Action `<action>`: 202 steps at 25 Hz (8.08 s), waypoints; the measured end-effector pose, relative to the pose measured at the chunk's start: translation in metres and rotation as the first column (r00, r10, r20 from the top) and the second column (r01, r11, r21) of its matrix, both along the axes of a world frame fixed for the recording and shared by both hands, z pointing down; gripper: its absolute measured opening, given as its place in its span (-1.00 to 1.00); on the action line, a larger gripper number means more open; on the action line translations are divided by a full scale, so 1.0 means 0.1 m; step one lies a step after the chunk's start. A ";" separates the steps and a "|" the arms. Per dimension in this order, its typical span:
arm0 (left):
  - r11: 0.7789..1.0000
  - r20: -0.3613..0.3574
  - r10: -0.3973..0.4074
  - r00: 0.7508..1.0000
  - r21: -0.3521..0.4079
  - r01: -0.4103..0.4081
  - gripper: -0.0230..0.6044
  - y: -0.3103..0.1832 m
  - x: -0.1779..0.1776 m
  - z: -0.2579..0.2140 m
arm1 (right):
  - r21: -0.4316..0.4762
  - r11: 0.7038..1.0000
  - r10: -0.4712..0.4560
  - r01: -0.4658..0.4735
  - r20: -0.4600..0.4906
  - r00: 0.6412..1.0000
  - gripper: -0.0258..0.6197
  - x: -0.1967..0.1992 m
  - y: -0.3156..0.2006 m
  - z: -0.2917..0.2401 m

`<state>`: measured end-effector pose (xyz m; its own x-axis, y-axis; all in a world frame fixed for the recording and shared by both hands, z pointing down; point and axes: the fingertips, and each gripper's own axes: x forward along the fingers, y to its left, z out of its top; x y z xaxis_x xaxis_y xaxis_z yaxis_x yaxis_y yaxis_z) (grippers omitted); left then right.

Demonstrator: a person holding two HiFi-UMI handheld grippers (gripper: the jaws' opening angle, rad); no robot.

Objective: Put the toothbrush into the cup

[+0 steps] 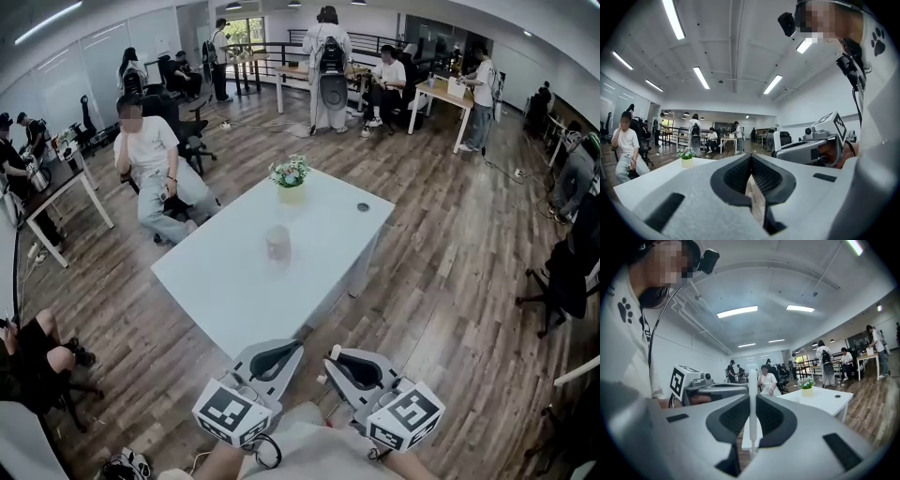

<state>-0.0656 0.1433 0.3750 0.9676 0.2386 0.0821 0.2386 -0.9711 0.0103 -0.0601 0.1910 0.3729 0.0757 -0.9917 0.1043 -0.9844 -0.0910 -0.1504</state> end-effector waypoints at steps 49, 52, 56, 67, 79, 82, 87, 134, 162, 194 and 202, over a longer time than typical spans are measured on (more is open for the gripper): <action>0.967 0.031 -0.254 0.967 0.040 0.253 -0.91 -1.82 1.38 0.02 | -0.053 0.976 -0.208 0.211 0.065 0.976 -0.77 1.87 -1.88 0.13; 0.954 0.037 -0.299 0.953 0.024 0.299 -0.91 -1.87 1.53 0.04 | -0.048 0.965 -0.255 0.259 0.078 0.964 -0.77 2.05 -2.01 0.14; 0.936 0.042 -0.352 0.935 0.032 0.351 -0.91 -1.92 1.77 0.02 | -0.042 0.943 -0.326 0.329 0.060 0.943 -0.77 2.30 -2.22 0.09; 0.834 0.062 -0.550 0.833 -0.013 0.551 -0.91 -2.16 2.23 0.24 | -0.078 0.839 -0.538 0.539 0.034 0.842 -0.77 2.71 -2.60 0.24; 0.769 0.115 -0.632 0.767 -0.027 0.638 -0.91 -2.28 2.36 0.36 | -0.068 0.779 -0.620 0.623 0.062 0.782 -0.77 2.78 -2.84 0.31; 0.773 0.135 -0.626 0.768 -0.018 0.634 -0.91 -2.36 2.42 0.40 | -0.072 0.784 -0.614 0.617 0.059 0.787 -0.77 2.83 -2.96 0.37; 0.775 0.155 -0.623 0.767 -0.015 0.632 -0.91 -2.46 2.50 0.37 | -0.095 0.786 -0.610 0.611 0.039 0.791 -0.77 2.92 -3.19 0.50; 0.736 0.279 -0.623 0.731 -0.109 0.668 -0.91 -3.14 2.27 0.87 | -0.388 0.650 -0.652 0.654 0.158 0.742 -0.77 2.67 -4.03 2.13; 0.753 0.245 -0.613 0.751 -0.103 0.649 -0.91 -3.05 2.22 0.80 | -0.367 0.730 -0.578 0.576 0.118 0.808 -0.76 2.81 -4.06 1.93; 0.781 0.212 -0.594 0.776 -0.078 0.619 -0.91 -2.74 2.28 0.64 | -0.130 0.733 -0.666 0.667 0.061 0.743 -0.86 2.53 -3.22 0.59; 0.785 0.201 -0.593 0.780 -0.071 0.615 -0.91 -2.58 2.31 0.63 | -0.140 0.727 -0.677 0.672 0.019 0.736 -0.86 2.49 -3.00 0.54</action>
<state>0.1651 -0.1144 0.4381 0.8918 -0.3718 0.2579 -0.4128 -0.9019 0.1273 0.1893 -0.1090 0.4264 -0.6026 -0.7600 0.2434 -0.7977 0.5827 -0.1553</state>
